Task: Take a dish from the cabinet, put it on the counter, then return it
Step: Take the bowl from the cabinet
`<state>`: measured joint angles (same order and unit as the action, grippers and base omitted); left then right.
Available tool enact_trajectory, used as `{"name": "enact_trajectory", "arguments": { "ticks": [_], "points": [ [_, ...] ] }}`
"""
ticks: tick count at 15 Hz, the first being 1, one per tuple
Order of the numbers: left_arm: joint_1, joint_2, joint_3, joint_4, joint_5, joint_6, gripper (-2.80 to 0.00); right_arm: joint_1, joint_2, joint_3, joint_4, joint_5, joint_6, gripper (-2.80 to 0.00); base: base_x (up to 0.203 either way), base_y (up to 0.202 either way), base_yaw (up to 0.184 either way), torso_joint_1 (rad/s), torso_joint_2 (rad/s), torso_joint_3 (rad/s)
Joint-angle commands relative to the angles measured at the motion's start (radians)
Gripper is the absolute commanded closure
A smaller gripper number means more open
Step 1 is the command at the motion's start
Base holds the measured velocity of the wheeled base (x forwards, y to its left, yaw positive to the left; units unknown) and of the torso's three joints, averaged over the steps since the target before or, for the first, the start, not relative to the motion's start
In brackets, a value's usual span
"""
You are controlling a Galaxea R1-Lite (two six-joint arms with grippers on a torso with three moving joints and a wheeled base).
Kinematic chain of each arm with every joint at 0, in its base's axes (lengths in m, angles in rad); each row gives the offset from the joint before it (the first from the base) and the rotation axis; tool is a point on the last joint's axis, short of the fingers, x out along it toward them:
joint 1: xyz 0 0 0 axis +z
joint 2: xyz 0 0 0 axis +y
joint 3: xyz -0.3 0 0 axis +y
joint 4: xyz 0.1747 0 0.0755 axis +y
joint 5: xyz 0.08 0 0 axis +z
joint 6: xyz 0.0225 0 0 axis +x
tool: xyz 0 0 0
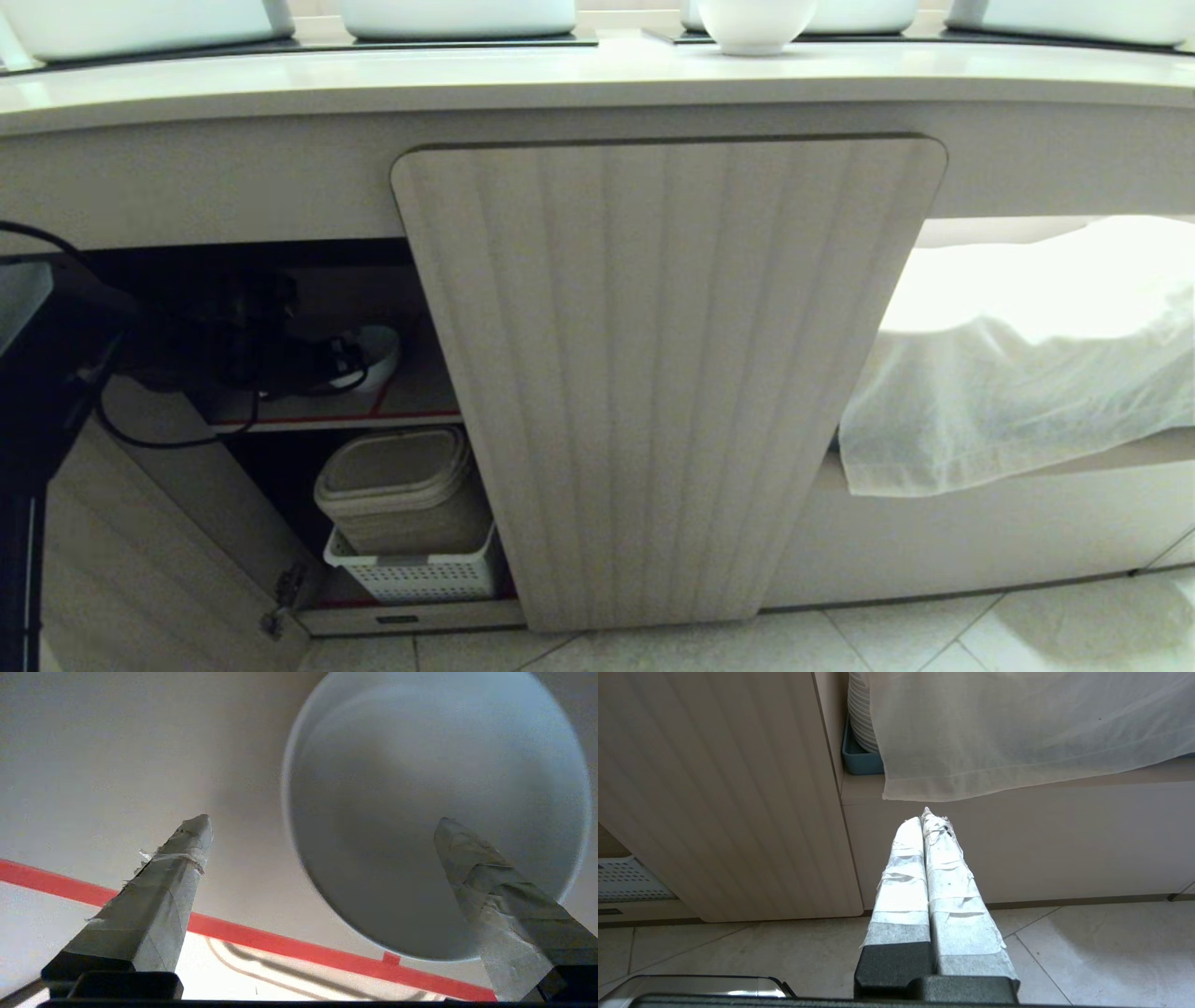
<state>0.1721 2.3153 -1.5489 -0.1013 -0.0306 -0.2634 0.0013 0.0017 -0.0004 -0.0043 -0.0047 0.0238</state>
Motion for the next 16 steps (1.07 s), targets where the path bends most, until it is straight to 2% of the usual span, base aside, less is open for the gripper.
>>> {"name": "enact_trajectory", "arguments": {
  "ticks": [1, 9, 10, 16],
  "points": [
    [0.003, 0.004, -0.017, 0.009, 0.0, -0.002, -2.8, 0.0, 0.0, 0.0, -0.001, 0.0, 0.0, 0.0, 0.0, 0.0, 0.0, 0.0, 0.0, 0.0],
    [0.003, 0.011, -0.053, 0.049, -0.002, -0.004, -2.8, 0.0, 0.0, 0.0, 0.0, 0.0, 0.0, 0.0, 0.0, 0.0, 0.0, 0.0, 0.0, 0.0],
    [0.003, 0.012, -0.054, 0.049, -0.002, -0.004, 0.0, 0.0, 0.0, -0.001, -0.001, 0.0, 0.0, 0.0, 0.0, 0.0, 0.0, 0.0, 0.0, 0.0],
    [0.004, 0.026, -0.086, 0.046, 0.003, -0.007, 0.0, 0.0, 0.0, -0.001, -0.001, 0.0, 0.001, 0.0, 0.0, 0.0, 0.0, 0.0, 0.0, 0.0]
  ]
}}
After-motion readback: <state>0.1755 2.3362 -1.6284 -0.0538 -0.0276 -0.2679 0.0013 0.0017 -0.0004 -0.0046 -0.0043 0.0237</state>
